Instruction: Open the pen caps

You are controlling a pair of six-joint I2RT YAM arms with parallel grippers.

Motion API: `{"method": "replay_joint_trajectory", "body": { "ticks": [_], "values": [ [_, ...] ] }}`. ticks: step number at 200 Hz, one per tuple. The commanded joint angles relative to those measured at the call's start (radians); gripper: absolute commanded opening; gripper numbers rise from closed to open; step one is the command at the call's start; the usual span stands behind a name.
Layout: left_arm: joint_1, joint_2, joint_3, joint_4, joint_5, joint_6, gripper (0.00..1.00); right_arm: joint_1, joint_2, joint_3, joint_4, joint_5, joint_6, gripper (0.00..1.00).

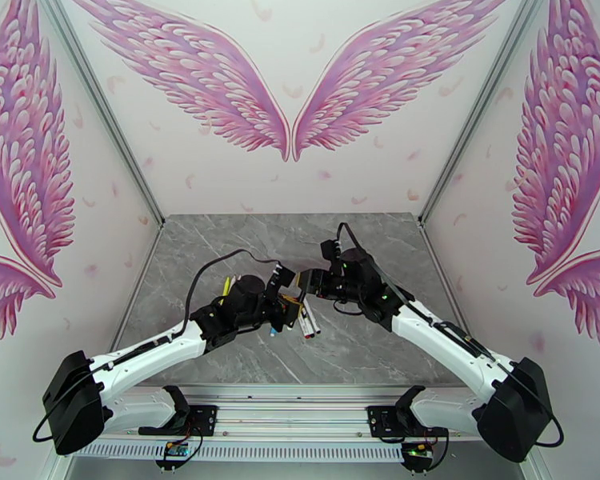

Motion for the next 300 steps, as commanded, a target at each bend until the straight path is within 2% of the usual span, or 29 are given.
{"method": "replay_joint_trajectory", "body": {
  "ticks": [1, 36, 79, 102, 164, 204, 244, 272, 300],
  "values": [
    [-0.008, 0.001, 0.006, 0.008, -0.012, 0.015, 0.10, 0.008, 0.004, 0.044, -0.031, -0.017, -0.012, 0.41],
    [-0.010, 0.007, 0.007, 0.010, -0.012, 0.010, 0.10, 0.007, 0.006, 0.053, -0.063, -0.021, -0.030, 0.30],
    [-0.010, 0.008, 0.018, -0.001, -0.016, 0.017, 0.10, 0.007, 0.016, 0.059, -0.086, -0.026, -0.050, 0.33],
    [-0.010, 0.012, 0.019, -0.001, -0.013, 0.013, 0.10, 0.008, 0.017, 0.061, -0.084, -0.026, -0.053, 0.28],
    [-0.010, 0.006, 0.014, 0.000, -0.015, 0.007, 0.10, 0.008, 0.042, 0.077, -0.086, -0.047, -0.057, 0.26],
    [-0.010, 0.009, 0.031, -0.020, -0.020, 0.007, 0.10, 0.011, 0.046, 0.071, -0.071, -0.044, -0.052, 0.19],
    [-0.010, 0.009, 0.030, -0.039, -0.028, -0.013, 0.18, 0.013, 0.011, 0.068, -0.072, 0.006, -0.072, 0.15],
    [-0.010, -0.003, 0.022, -0.027, -0.008, -0.051, 0.33, 0.014, -0.009, 0.042, -0.013, -0.023, -0.071, 0.15],
    [-0.004, 0.003, 0.025, -0.018, 0.022, -0.095, 0.36, 0.013, -0.017, 0.034, 0.038, -0.068, -0.053, 0.15]
  ]
}}
